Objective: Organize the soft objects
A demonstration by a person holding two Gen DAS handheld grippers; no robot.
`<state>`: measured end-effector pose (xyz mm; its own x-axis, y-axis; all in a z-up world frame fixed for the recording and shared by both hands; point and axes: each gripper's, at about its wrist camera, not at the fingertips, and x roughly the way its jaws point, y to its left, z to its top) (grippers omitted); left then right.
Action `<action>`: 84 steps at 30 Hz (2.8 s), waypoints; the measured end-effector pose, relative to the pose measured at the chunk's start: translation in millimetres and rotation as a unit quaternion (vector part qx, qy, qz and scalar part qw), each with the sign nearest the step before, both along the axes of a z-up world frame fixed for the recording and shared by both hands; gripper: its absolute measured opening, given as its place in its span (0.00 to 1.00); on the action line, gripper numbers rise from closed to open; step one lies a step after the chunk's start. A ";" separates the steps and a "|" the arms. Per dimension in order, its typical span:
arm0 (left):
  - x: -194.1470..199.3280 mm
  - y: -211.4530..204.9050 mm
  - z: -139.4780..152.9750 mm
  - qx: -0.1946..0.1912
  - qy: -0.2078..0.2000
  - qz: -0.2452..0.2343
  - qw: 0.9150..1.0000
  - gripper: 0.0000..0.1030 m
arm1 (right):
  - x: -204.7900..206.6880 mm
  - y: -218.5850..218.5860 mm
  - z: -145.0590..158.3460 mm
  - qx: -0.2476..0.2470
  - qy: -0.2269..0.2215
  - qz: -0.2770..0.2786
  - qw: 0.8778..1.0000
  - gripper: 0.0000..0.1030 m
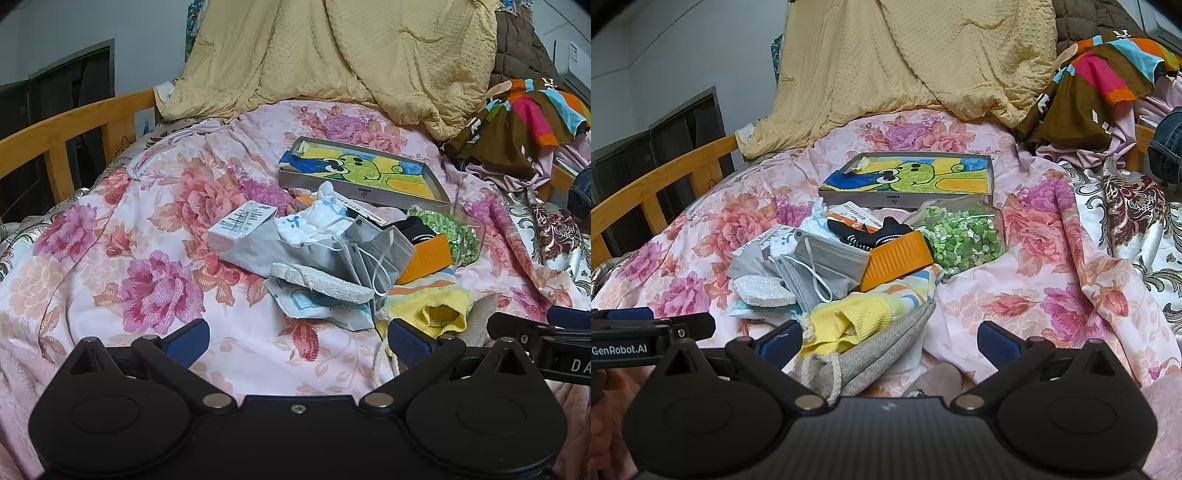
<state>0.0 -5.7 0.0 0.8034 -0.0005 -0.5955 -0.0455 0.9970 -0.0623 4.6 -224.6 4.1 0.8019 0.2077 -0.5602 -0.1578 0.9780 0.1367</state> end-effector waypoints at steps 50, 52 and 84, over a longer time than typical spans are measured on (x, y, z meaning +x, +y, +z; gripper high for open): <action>-9.4 5.6 10.9 -0.020 -0.013 -0.007 1.000 0.99 | -2.0 3.0 0.5 -0.006 -0.004 0.002 1.000 1.00; -9.5 5.9 10.7 -0.019 -0.013 -0.007 1.000 0.99 | -1.5 3.0 0.5 -0.006 -0.004 0.002 1.000 1.00; 17.2 -3.9 15.4 0.006 0.002 -0.117 0.993 0.99 | 17.3 -20.2 0.8 0.021 0.058 0.035 0.997 1.00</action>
<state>17.2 -9.6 15.5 0.7798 -0.1803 -0.5995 0.1876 0.9809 -0.0509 21.9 -244.8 4.9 0.7149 0.2854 -0.6383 -0.2052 0.9584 0.1986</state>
